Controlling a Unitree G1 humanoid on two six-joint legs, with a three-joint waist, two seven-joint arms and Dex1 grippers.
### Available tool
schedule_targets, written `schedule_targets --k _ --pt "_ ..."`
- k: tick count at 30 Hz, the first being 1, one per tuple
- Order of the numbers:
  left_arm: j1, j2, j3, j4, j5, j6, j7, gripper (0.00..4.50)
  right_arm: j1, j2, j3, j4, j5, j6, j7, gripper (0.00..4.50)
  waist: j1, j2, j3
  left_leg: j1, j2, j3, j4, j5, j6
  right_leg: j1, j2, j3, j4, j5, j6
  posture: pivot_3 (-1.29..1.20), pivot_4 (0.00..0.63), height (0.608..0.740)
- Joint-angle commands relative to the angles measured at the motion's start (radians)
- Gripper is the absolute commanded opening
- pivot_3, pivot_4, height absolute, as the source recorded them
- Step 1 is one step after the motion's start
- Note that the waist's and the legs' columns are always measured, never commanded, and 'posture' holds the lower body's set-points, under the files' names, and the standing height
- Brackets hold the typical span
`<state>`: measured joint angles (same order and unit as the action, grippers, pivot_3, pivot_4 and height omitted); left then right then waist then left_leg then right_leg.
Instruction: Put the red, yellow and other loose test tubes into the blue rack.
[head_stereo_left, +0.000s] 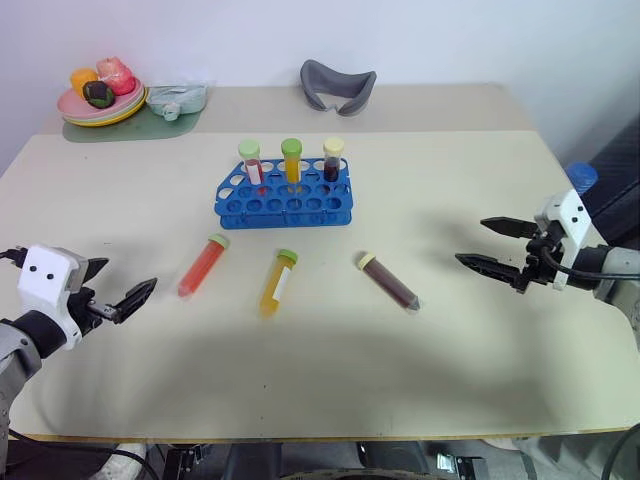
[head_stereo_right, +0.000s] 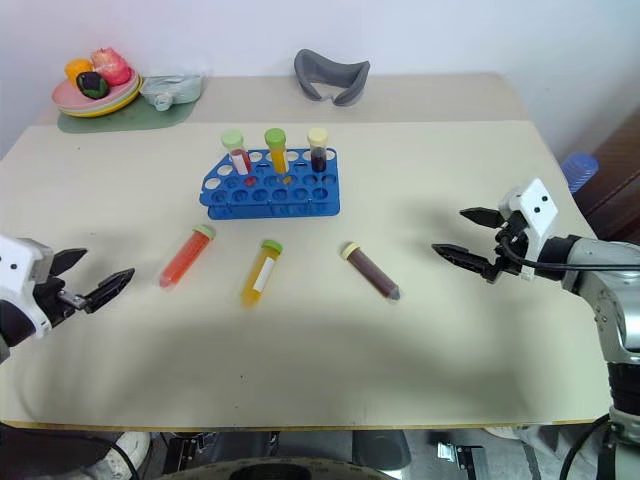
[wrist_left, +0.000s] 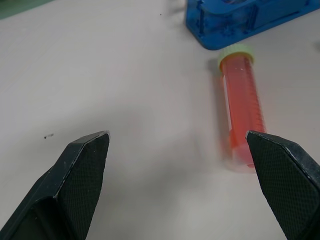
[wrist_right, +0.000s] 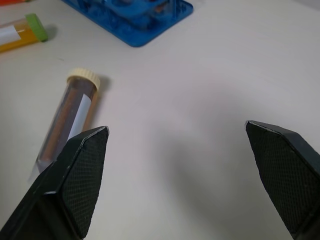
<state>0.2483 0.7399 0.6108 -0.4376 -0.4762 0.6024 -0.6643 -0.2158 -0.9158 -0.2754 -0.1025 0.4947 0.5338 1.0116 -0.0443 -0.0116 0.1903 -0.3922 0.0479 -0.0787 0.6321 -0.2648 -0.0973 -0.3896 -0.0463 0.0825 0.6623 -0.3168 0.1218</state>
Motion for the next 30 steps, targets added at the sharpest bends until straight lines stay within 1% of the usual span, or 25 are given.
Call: schedule_targets --k 1,8,11,14,16,17,18,20,21,23,25,28,30 --pt "0.007 -0.004 0.030 -0.031 -0.009 -0.006 0.011 4.46 -0.026 -0.007 -0.006 -0.008 0.011 0.005 0.000 4.50 0.000 0.000 0.000 0.000 0.000 0.000 0.000 0.000 0.000 0.000 0.000 0.000 0.000 0.000 0.000 0.00 0.150 0.740" --pt "0.004 -0.005 0.026 -0.038 -0.015 -0.011 0.023 4.46 -0.050 0.002 0.009 -0.044 0.016 0.050 -0.039 4.50 0.000 0.000 0.000 0.000 0.000 0.000 0.000 0.000 0.000 0.000 0.000 0.000 0.000 0.000 0.000 0.00 0.150 0.740" --pt "-0.027 0.003 -0.006 -0.060 -0.033 -0.002 0.018 4.46 -0.069 -0.006 0.028 -0.121 0.020 0.130 -0.095 4.50 0.001 0.000 0.000 0.000 0.000 0.000 0.000 0.000 0.000 0.000 0.000 0.000 0.000 0.000 0.000 0.00 0.150 0.740" --pt "-0.077 0.002 -0.105 -0.108 -0.044 0.006 0.006 4.46 -0.091 -0.046 0.083 -0.242 -0.008 0.243 -0.158 4.50 0.001 0.000 0.000 0.000 0.000 0.000 0.000 0.000 0.000 0.000 0.000 0.000 0.000 0.000 0.000 0.00 0.150 0.740" --pt "-0.123 -0.001 -0.206 -0.139 -0.043 0.006 -0.006 4.46 -0.115 -0.080 0.110 -0.311 0.008 0.339 -0.180 4.50 0.002 0.001 0.000 0.000 0.000 0.000 0.000 0.000 0.000 0.000 0.000 0.000 0.000 0.000 0.000 0.00 0.150 0.740" --pt "-0.133 0.000 -0.234 -0.146 -0.042 0.003 -0.012 4.46 -0.124 -0.087 0.115 -0.335 0.019 0.376 -0.191 4.50 0.002 0.000 0.000 0.000 0.000 0.000 0.000 0.000 0.000 0.000 0.000 0.000 0.000 0.000 0.000 0.00 0.150 0.740" --pt "-0.164 0.005 -0.297 -0.149 -0.031 -0.003 -0.026 4.46 -0.186 -0.078 0.128 -0.361 0.065 0.527 -0.229 4.50 0.003 0.000 0.000 0.000 0.000 0.000 0.000 0.000 0.000 0.000 0.000 0.000 0.000 0.000 0.000 0.00 0.150 0.740" --pt "-0.210 0.011 -0.382 -0.141 -0.016 -0.018 -0.056 4.46 -0.298 -0.044 0.156 -0.402 0.123 0.779 -0.296 4.50 -0.001 0.001 0.000 0.000 0.000 0.000 0.000 0.000 0.000 0.000 0.000 0.001 0.000 0.000 0.000 0.00 0.150 0.740" --pt "-0.223 0.013 -0.404 -0.135 -0.011 -0.025 -0.066 4.46 -0.338 -0.026 0.165 -0.417 0.137 0.865 -0.323 4.50 -0.003 0.001 0.000 0.000 0.000 0.000 0.000 0.000 0.000 -0.001 0.000 0.001 0.001 0.000 0.000 0.00 0.150 0.740" --pt "-0.269 0.001 -0.454 -0.102 -0.001 -0.043 -0.081 4.46 -0.429 0.051 0.191 -0.428 0.152 1.029 -0.406 4.50 -0.004 0.001 0.000 0.000 0.000 0.000 0.000 0.000 0.000 -0.001 0.001 0.001 0.001 0.000 -0.001 0.00 0.150 0.740" --pt "-0.297 -0.005 -0.484 -0.077 0.004 -0.055 -0.096 4.46 -0.479 0.097 0.219 -0.417 0.199 1.081 -0.488 4.50 0.000 0.001 0.000 0.000 0.001 -0.001 0.000 0.000 0.000 -0.002 0.002 0.000 0.001 0.000 -0.001 0.00 0.150 0.740" --pt "-0.307 0.006 -0.511 -0.049 0.019 -0.083 -0.131 4.46 -0.519 0.118 0.283 -0.389 0.292 1.081 -0.616 4.50 0.002 0.001 0.000 -0.003 0.000 -0.001 0.000 0.000 0.000 -0.003 0.001 0.000 0.001 0.000 -0.001 0.00 0.150 0.740" --pt "-0.304 0.020 -0.532 -0.037 0.027 -0.108 -0.174 4.46 -0.556 0.137 0.373 -0.354 0.342 1.081 -0.732 4.50 0.001 0.001 0.000 -0.006 0.000 -0.001 0.000 0.000 0.000 -0.006 0.000 0.000 0.000 0.000 -0.001 0.00 0.150 0.740"
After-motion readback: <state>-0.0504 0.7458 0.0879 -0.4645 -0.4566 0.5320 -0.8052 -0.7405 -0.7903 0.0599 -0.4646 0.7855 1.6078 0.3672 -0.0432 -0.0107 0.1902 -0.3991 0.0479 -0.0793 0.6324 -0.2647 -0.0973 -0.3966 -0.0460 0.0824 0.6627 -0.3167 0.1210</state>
